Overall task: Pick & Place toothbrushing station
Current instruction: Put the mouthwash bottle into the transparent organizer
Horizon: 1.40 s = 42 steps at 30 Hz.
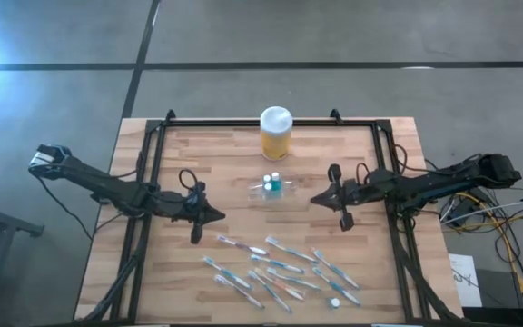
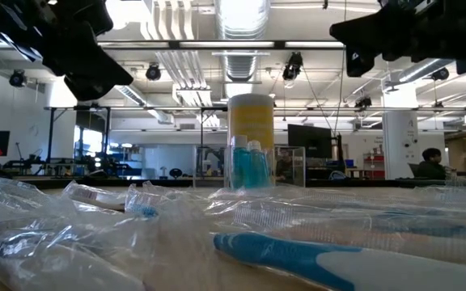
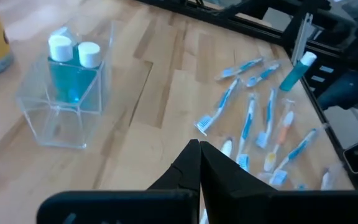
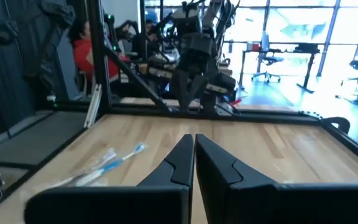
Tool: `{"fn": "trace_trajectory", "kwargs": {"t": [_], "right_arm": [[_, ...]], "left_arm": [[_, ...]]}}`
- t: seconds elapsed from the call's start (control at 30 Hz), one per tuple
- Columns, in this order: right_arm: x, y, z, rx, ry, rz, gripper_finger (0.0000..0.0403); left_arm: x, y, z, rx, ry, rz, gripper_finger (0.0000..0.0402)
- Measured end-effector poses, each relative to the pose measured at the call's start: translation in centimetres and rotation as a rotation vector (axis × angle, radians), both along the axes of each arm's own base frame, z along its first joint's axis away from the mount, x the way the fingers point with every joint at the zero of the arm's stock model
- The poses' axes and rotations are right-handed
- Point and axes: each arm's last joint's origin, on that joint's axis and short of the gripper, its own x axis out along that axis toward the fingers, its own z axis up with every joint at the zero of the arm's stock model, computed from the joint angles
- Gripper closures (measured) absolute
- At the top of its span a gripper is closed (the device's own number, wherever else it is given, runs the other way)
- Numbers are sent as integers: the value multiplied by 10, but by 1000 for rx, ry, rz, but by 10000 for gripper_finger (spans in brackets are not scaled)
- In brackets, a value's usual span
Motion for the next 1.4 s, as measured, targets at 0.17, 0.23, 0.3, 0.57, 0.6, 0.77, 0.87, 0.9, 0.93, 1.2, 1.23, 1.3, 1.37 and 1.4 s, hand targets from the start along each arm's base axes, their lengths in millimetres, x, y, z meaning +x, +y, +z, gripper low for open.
{"fn": "trace_trajectory", "kwargs": {"t": [0.17, 0.23, 0.3, 0.57, 0.6, 0.77, 0.87, 0.9, 0.93, 1.2, 1.23, 1.3, 1.37, 1.4], "right_arm": [[0, 0, -3, 8, 24, 0, 390], [0, 0, -3, 21, 26, 0, 390], [0, 1, -3, 28, 27, 1, 390], [-1, 10, -3, 19, 23, 45, 390], [-2, 11, -3, 13, 22, 53, 390], [-3, 21, -4, 2, 28, 105, 390], [-4, 28, -5, -34, 26, 138, 390], [-4, 30, -4, -47, 20, 141, 390], [-5, 32, -4, -56, 17, 138, 390], [-8, 35, 1, -23, -9, 94, 390], [-9, 35, 2, -17, -15, 94, 390], [-9, 35, 1, -6, -20, 96, 390], [-10, 35, 1, 5, -24, 97, 390], [-10, 35, 1, 11, -29, 96, 390]], "left_arm": [[0, 0, -1, -25, 7, 11, 397], [0, 0, -1, -26, 7, 12, 397], [0, 0, -1, -26, 7, 12, 397], [0, -1, -2, 155, 9, -64, 397], [0, -1, -2, 174, 5, -70, 397], [1, 4, 3, 206, -33, 83, 397], [1, 7, 5, 231, -55, 215, 397], [2, 8, 6, 230, -64, 230, 396], [2, 8, 7, 228, -73, 232, 396], [2, 5, 5, 170, -64, 142, 396], [2, 4, 5, 167, -60, 128, 396], [2, 4, 5, 156, -59, 106, 396], [2, 3, 5, 146, -58, 102, 396], [2, 3, 5, 141, -58, 100, 396]]}}
